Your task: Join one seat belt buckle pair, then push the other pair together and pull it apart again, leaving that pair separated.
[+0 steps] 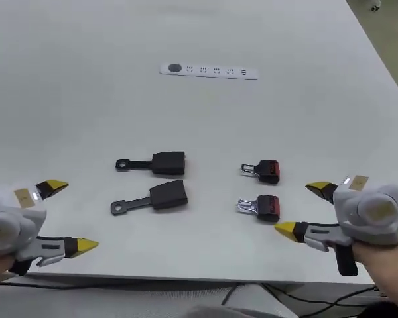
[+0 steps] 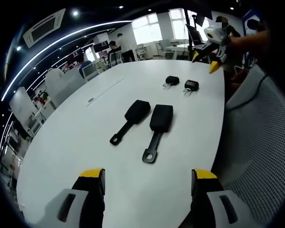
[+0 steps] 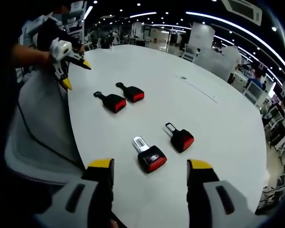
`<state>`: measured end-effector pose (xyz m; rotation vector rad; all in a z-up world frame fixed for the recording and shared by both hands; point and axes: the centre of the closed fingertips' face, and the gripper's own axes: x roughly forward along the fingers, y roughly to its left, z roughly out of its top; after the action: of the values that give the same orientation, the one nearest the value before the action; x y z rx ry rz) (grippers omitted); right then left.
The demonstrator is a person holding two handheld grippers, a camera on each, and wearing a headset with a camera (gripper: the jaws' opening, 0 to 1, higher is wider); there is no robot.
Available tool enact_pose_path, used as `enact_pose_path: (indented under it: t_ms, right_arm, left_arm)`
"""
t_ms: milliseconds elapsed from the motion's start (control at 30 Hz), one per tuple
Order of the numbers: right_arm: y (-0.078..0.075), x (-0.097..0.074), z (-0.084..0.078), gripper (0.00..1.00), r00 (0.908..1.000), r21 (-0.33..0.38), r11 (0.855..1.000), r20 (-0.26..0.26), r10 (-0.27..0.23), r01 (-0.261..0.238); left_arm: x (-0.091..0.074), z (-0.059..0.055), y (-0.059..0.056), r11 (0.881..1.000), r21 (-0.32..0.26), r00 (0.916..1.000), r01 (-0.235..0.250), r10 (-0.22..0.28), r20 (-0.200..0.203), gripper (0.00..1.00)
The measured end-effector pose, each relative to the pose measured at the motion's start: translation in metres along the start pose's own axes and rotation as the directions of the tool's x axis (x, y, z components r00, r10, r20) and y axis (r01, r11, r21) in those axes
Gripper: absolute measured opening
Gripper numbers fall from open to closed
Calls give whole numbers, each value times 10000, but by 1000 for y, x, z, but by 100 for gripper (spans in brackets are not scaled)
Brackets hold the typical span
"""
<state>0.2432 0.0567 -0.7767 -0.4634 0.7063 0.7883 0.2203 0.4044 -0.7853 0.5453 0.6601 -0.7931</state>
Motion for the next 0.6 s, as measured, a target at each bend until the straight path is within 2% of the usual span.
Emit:
enact_pose_path:
  t_ms: [100,167,233,333,400,500,567,600]
  right_arm:
    - [3,2,-2,61,9998,-296,9995,-145,111,-116]
    - [2,4,-4,60,9995,-372,9993,-294,75,-86]
    - [7,6,-5,56,9985,-596,9975,-409,363,-387]
    - [9,9,-8,56,9970,-1061,9927,-587,512,-572]
    - [11,11,-7,55,9964,-1221,9903,-606,596,-667]
    - [18,16,-9,52,9909,-1417,9832,-851,1039,-1152]
    - [27,20,-13,47,9808,-1814,9677,-1179,1553,-1750]
    - [27,23,-14,44,9790,-2049,9619,-1312,1561,-1808]
  left_arm:
    - [7,10,-3,9987,494,9999,119,-124,107,71]
    - [11,14,-5,9984,507,9997,238,-242,85,66]
    - [19,22,-9,9961,761,9989,447,-455,93,66]
    - [30,32,-12,9905,1190,9977,683,-683,-44,64]
    - [37,38,-13,9891,1194,9962,867,-860,-105,62]
    - [44,46,-14,9878,1154,9946,1042,-1034,-129,60]
    - [51,52,-16,9860,1122,9924,1231,-1225,-125,58]
    - [56,55,-17,9847,1127,9912,1326,-1317,-157,57]
